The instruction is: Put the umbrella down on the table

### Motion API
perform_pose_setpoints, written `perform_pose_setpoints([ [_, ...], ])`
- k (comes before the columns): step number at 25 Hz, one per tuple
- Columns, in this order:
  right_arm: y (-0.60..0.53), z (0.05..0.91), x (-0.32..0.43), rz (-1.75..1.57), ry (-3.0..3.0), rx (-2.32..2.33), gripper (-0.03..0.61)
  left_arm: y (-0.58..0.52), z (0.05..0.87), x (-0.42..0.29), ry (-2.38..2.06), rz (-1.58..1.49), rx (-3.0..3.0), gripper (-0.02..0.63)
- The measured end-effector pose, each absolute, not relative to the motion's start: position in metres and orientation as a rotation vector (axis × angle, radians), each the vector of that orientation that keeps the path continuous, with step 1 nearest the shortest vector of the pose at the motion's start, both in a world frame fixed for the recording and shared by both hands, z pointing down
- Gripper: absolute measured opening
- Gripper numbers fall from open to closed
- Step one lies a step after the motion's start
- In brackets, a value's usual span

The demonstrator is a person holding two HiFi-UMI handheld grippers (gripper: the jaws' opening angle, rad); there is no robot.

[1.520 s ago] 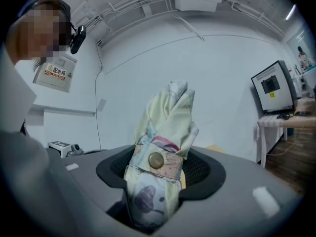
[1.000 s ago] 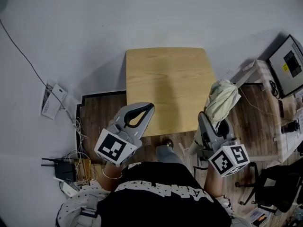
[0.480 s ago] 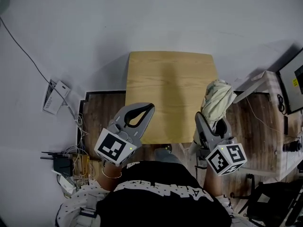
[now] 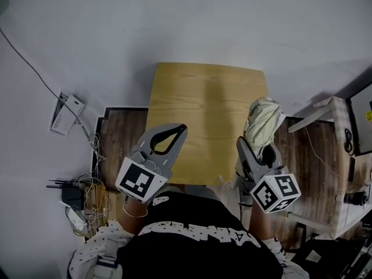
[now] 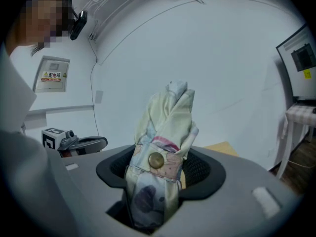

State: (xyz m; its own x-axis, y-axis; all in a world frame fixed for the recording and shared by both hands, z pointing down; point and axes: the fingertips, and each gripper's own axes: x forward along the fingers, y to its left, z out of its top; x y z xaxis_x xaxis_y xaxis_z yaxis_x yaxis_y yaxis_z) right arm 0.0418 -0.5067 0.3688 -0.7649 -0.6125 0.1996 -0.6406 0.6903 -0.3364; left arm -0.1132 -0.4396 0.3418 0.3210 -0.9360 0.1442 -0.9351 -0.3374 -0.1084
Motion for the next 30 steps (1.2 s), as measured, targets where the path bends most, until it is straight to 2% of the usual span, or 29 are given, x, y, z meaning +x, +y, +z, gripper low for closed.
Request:
perform_pose_setpoints([
  [5, -0.519, 0.384, 0.037, 0.586, -2.788, 1.054, 0.285, -0.447, 0.351, -0.116, 1.823, -0.236, -2.609, 0.002],
  [10, -0.532, 0.409, 0.004, 0.612, -2.719, 1.064, 0.285, -0.453, 0.366, -0.151, 1.848, -0.221, -2.647, 0.002],
  [18, -0.539, 0.444, 0.003, 0.666, -2.61, 1.087, 0.285, -0.452, 0.37, -0.17, 1.886, -0.263, -2.624, 0.002],
  [30, -0.549, 0.482, -0.016, 0.69, -2.534, 1.015, 0.285, -0.45, 0.379, -0.178, 1.95, -0.272, -2.61, 0.002],
])
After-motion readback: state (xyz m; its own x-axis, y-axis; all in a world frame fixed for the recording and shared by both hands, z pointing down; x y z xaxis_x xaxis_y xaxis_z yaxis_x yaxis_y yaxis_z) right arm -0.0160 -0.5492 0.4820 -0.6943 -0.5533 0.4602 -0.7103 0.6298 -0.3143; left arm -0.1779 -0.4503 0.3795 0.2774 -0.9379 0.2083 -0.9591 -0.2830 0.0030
